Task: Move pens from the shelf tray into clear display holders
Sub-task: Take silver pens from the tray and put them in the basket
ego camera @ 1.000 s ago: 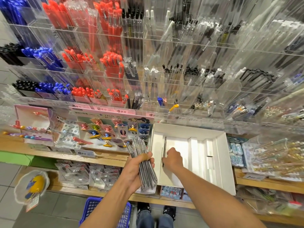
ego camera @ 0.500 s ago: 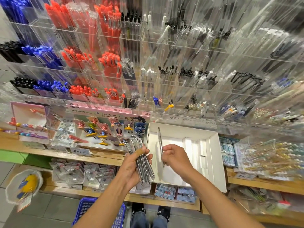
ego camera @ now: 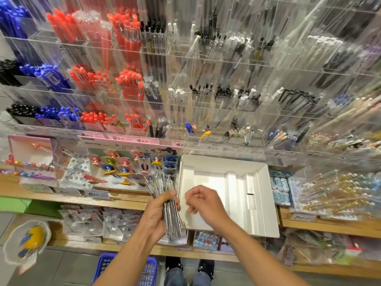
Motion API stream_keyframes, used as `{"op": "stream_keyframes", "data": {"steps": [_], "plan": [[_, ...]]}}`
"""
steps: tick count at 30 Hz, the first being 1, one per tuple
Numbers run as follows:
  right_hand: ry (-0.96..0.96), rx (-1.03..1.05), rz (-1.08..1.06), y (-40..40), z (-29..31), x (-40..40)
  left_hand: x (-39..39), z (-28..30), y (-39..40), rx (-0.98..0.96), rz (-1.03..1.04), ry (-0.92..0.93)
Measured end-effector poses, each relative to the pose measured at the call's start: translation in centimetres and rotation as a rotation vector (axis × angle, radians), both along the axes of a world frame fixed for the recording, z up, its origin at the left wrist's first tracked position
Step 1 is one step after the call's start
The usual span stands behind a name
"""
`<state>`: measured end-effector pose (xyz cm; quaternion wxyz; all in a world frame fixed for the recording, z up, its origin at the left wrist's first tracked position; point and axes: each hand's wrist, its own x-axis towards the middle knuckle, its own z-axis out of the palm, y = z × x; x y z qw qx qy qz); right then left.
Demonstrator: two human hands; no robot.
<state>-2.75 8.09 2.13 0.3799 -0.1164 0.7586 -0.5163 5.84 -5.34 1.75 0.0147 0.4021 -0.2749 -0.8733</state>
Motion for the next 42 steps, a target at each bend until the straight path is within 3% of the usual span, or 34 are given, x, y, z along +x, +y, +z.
{"op": "stream_keyframes", "data": {"steps": [3,8,17,23,30,42], "plan": [[-0.065,0.235,-0.158,-0.2,-4.1,-3.0,0.3,-0.1,-0.3,0.048,0.037,0.041],[0.015,0.595,-0.012,-1.5,-9.4,-4.0,1.0,-0.5,-0.9,0.126,0.043,0.028],[0.163,0.684,-0.01,-2.4,-11.7,-4.9,1.8,-0.6,-2.0,0.107,0.007,0.026],[0.135,0.771,0.006,-2.4,-11.5,-5.2,1.4,0.4,-2.1,0.052,-0.023,-0.025],[0.037,0.699,0.043,-1.2,-10.1,-5.8,1.4,0.7,-2.3,0.029,-0.029,-0.005],[-0.312,0.168,-0.278,0.6,-4.2,-5.0,2.3,1.3,-1.1,-0.095,0.06,-0.033]]}}
